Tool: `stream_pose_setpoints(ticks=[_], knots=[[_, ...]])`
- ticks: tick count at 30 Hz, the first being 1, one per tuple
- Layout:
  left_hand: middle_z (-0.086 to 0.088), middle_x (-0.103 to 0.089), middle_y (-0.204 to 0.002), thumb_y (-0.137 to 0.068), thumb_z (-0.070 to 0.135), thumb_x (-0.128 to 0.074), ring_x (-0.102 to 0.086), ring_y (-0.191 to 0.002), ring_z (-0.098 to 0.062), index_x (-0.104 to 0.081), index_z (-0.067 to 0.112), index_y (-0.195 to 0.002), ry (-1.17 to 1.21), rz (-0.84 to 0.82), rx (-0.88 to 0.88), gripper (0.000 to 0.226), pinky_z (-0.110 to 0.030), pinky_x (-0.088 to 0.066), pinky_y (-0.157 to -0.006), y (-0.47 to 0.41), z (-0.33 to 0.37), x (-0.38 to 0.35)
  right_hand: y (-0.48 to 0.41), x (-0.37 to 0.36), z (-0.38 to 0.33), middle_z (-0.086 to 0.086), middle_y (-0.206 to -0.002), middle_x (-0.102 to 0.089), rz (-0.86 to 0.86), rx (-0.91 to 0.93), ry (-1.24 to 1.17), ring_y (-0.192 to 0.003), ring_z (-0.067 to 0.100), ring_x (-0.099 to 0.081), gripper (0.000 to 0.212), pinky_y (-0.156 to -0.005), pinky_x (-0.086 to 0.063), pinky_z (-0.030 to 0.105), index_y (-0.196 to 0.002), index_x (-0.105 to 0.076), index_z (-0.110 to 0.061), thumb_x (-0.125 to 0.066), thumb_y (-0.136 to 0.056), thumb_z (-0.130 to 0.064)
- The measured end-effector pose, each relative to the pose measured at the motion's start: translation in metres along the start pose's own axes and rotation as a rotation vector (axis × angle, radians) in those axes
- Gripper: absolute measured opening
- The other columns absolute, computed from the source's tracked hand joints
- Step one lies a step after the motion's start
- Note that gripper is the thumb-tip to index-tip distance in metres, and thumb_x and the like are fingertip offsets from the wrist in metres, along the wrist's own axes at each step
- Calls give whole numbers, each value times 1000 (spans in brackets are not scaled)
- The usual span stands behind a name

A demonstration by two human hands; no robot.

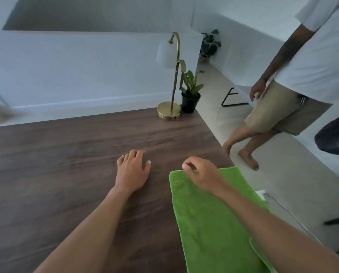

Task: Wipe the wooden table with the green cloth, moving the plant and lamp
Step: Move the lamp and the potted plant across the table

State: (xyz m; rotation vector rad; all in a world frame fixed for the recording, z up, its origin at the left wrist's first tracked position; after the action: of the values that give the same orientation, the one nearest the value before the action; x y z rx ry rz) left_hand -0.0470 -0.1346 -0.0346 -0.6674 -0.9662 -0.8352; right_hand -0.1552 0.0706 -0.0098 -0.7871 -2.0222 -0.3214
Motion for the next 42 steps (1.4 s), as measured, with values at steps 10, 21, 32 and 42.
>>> stream_pose_setpoints(ticks=[10,21,32,42], knots=[[-4,-53,-134,-85,53,-58,-50,-124,-26,-40,20,-138,83,101,156,65,-47,-28,-107,-98,39,8,-168,42,9,-10,-97,-63,190,-103,-113,-86,9,-60,23,-73,-51,30,-110,-57,-23,-56,-95,-39],[-7,-34,-152,-76,71,-58,-30,-140,-28,-18,16,-151,20,54,362,101,-51,-21,-115,-177,58,-54,-255,43,53,-12,-111,-60,189,-48,-249,-95,11,-59,36,-78,-51,33,-124,-54,-25,-60,-93,-40],[-10,-34,-149,-65,83,-57,-23,-140,-32,-19,13,-149,-7,108,456,116,-57,-11,-116,-232,73,-93,-282,50,60,-15,-98,-57,212,29,-229,-82,7,-57,30,-60,-40,16,-119,-57,-18,-61,-94,-34],[-8,-43,-136,-62,83,-55,-32,-131,-31,-35,15,-139,-46,185,462,105,-60,-13,-114,-245,66,-99,-292,55,52,-14,-87,-61,177,82,-191,-80,14,-66,13,-70,-58,33,-93,-52,-26,-64,-92,-31]])
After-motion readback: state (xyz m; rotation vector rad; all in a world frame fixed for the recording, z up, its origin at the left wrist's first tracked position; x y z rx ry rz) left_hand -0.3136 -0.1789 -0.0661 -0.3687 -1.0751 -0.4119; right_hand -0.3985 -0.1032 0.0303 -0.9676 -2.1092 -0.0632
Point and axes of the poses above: each hand's wrist, its own y-axis away from the middle knuckle, its own x-axis out of the back of the hand, z = x × y, the point moved 3 cm from there along -y, towards the middle knuckle
